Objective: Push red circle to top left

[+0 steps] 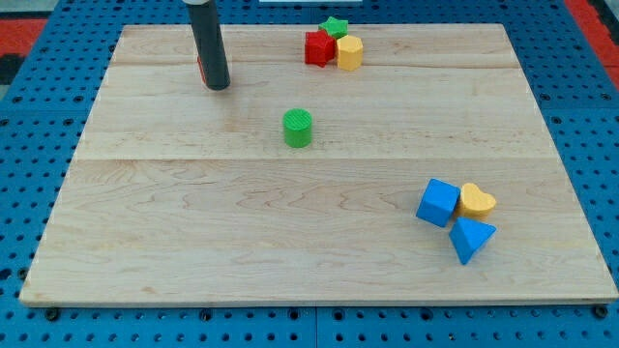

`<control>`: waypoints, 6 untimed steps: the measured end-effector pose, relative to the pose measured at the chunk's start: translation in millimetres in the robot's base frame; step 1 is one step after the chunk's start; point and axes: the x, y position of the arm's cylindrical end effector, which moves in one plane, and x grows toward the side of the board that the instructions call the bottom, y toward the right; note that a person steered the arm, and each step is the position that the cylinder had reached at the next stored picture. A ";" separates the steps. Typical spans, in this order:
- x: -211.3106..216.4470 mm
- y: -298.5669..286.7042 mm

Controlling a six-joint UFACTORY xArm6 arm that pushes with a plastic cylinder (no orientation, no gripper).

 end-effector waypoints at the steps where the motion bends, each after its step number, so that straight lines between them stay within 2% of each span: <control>1: -6.5 -18.6; 2: 0.6 34.6; 3: -25.0 52.0; 4: -36.3 -29.6; 5: -67.2 -62.5; 6: -60.8 -43.7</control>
